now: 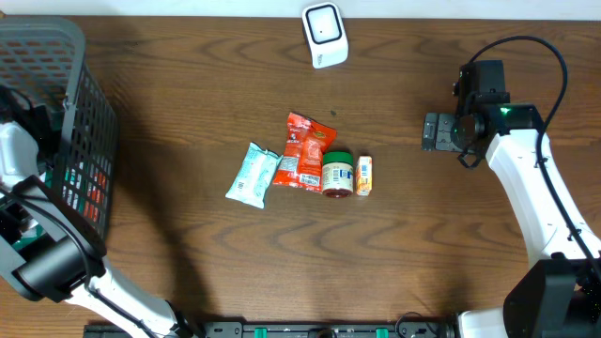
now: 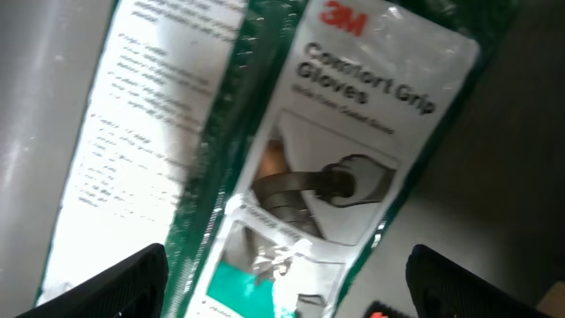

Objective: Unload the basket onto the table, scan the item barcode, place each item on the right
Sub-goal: 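Reach the left gripper into the basket and grasp the green gloves pack, then lift the gloves pack with the left gripper and lay it left of the wipes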

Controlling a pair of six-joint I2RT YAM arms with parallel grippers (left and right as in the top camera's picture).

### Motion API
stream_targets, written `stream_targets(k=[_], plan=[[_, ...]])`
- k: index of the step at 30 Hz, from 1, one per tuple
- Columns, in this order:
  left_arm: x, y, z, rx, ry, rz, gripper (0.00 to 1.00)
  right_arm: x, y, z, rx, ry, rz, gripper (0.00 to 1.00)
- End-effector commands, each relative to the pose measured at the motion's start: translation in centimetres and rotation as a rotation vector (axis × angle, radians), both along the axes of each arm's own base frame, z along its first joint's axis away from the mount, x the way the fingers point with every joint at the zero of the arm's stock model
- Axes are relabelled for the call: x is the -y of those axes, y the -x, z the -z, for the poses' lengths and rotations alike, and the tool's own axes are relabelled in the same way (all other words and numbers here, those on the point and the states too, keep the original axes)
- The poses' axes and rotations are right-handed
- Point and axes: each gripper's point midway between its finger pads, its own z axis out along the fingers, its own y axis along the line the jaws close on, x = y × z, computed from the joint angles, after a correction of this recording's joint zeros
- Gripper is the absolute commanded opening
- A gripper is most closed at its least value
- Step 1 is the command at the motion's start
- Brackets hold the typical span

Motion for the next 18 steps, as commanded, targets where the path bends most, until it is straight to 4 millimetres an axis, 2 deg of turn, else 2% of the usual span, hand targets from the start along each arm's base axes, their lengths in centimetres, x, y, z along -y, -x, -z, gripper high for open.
stream_targets(k=[1, 10, 14, 15, 18], plan=[[-0.1, 0.4, 1.8, -0.051, 0.001, 0.002, 0.87, 0.4, -0.2, -0.7, 0.019, 0.018, 0.000, 0.99], [-0.5, 1.7, 5.3, -0.155, 0.002, -0.013, 0.87, 0.4, -0.2, -0.7, 0.019, 0.018, -0.001, 0.99], [-0.4, 1.8, 6.0, -0.167, 0.011, -0.013, 0.86, 0.4, -0.2, -0.7, 0.019, 0.018, -0.001, 0.99], [-0.4, 1.8, 6.0, -0.168, 0.012, -0.013, 0.84, 0.4, -0.2, -0.7, 0.019, 0.018, -0.001, 0.99], [-0.5, 1.7, 5.6, -0.159, 0.006, -0.013, 0.54, 0.4, -0.2, -0.7, 0.019, 0.018, -0.001, 0.99]])
